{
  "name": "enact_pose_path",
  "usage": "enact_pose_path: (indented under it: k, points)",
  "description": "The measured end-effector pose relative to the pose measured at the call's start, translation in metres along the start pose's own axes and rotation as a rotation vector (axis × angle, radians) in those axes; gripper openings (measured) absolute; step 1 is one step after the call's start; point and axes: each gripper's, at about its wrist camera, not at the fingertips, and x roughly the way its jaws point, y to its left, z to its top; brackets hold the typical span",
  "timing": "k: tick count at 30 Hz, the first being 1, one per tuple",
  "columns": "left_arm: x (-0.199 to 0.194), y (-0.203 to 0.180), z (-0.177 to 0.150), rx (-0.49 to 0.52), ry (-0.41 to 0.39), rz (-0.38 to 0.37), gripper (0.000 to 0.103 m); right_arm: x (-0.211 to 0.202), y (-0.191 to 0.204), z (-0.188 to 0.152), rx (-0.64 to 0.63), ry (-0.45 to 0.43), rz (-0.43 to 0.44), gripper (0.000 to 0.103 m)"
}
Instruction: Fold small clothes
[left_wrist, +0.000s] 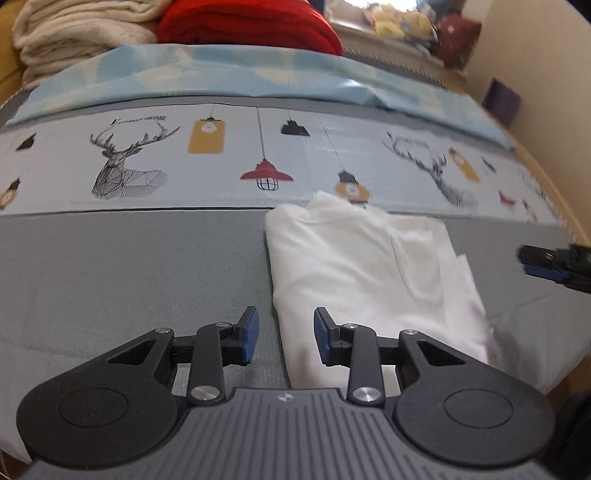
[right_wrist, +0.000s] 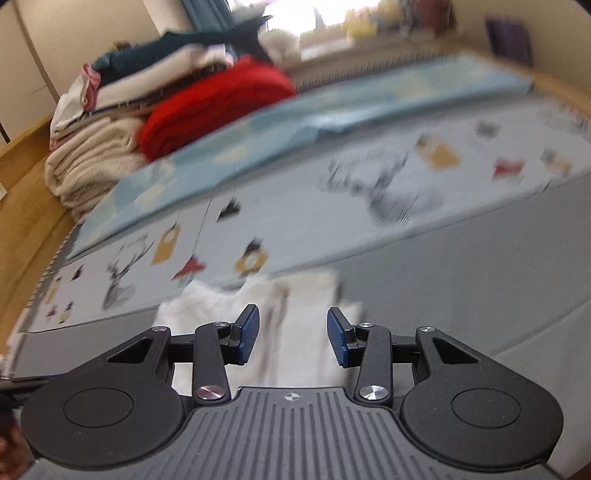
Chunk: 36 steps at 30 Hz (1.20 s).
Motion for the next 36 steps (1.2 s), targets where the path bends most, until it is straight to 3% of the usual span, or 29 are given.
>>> enact_pose_path:
  k: [3, 7, 12, 15, 16, 17, 18, 21, 24, 26, 29, 33, 36]
  points:
    - [0.003, -0.004, 0.0, 0.014, -0.003, 0.013, 0.036, 0.028, 0.007, -0.005, 0.056, 0.117, 0.035, 0.043]
    - [0.005, -0.004, 0.003, -0.025, -0.007, 0.005, 0.036, 0.068, 0.024, -0.018, 0.074, 0.264, 0.014, 0.043]
    - [0.004, -0.003, 0.004, -0.031, -0.003, -0.004, 0.036, 0.11, 0.034, -0.035, 0.076, 0.381, -0.095, 0.047]
    - [0.004, 0.002, 0.007, -0.044, -0.006, -0.003, 0.036, 0.118, 0.041, -0.037, 0.052, 0.377, -0.114, 0.047]
    - [0.003, 0.005, 0.007, -0.052, -0.008, -0.002, 0.036, 0.119, 0.043, -0.037, 0.033, 0.372, -0.106, 0.04]
    - [0.003, 0.007, 0.009, -0.062, -0.009, 0.0, 0.036, 0.117, 0.046, -0.037, 0.013, 0.366, -0.086, 0.017]
    - [0.004, 0.01, 0.01, -0.073, -0.008, 0.002, 0.036, 0.114, 0.049, -0.036, -0.012, 0.357, -0.063, 0.008]
    - [0.006, 0.012, 0.013, -0.093, -0.004, -0.003, 0.036, 0.087, 0.055, -0.027, -0.104, 0.242, 0.017, 0.007]
    - [0.009, 0.003, 0.015, -0.084, 0.0, -0.021, 0.036, 0.047, 0.041, -0.009, -0.092, 0.096, 0.126, 0.007]
    - [0.013, -0.007, 0.015, -0.064, 0.008, -0.032, 0.036, 0.029, 0.026, -0.005, -0.097, 0.048, 0.078, 0.007]
    - [0.019, -0.028, 0.013, -0.016, 0.021, -0.051, 0.036, 0.024, 0.001, -0.001, -0.04, 0.068, 0.008, 0.007]
    - [0.029, -0.055, 0.009, 0.056, 0.042, -0.075, 0.037, 0.043, -0.029, -0.007, 0.042, 0.244, -0.072, 0.012]
    - [0.038, -0.069, 0.005, 0.109, 0.073, -0.08, 0.036, 0.035, -0.028, -0.007, 0.013, 0.208, -0.089, 0.017]
